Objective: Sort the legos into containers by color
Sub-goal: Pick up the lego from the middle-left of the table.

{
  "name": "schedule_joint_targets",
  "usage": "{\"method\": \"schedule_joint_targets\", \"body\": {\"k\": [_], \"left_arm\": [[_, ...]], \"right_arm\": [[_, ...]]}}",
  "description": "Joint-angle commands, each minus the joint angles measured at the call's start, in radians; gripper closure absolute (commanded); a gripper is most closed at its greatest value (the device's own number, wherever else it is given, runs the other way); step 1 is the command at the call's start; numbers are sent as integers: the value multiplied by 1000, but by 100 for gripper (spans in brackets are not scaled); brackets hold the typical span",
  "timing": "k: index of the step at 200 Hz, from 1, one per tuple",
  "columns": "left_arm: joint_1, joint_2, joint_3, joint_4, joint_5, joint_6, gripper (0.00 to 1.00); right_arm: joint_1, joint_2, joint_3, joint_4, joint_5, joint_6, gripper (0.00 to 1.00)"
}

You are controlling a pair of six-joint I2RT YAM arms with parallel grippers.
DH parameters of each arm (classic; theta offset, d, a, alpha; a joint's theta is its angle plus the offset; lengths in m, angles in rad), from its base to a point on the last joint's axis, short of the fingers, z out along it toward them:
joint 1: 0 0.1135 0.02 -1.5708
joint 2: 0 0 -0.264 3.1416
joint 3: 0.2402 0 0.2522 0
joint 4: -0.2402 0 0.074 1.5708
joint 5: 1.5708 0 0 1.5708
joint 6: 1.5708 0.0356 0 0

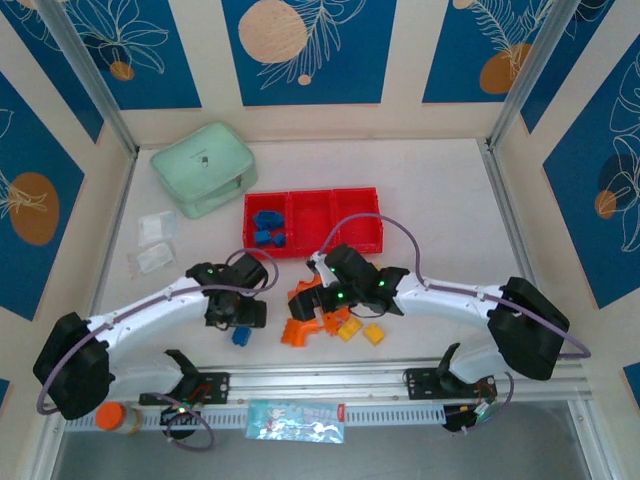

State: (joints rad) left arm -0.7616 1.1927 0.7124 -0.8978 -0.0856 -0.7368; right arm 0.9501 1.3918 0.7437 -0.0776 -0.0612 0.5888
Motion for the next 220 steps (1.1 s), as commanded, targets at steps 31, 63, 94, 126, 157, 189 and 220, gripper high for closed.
{"method": "schedule_joint_targets", "body": {"k": [31,63,94,126,157,189,220], "left_arm": [[-46,28,-57,75,59,-71,24],[-64,52,-75,95,55,-85,35],[-69,57,-84,99,42,-93,46],[-70,52,-87,94,32,-95,60],[-71,55,-77,86,26,-89,67],[-71,32,-33,51,5,-83,71],[-66,7,63,16,-63,-42,71]], "right_arm": [[-2,16,16,0,24,3,1],[-7,25,20,9,18,7,1],[-7,29,25,9,14,7,1],[-10,20,25,7,15,5,1],[-20,11,24,6,5,7,1],[-37,-17,29,-10,-9,4,1],[-78,-67,46,-59,-18,-6,1]]}}
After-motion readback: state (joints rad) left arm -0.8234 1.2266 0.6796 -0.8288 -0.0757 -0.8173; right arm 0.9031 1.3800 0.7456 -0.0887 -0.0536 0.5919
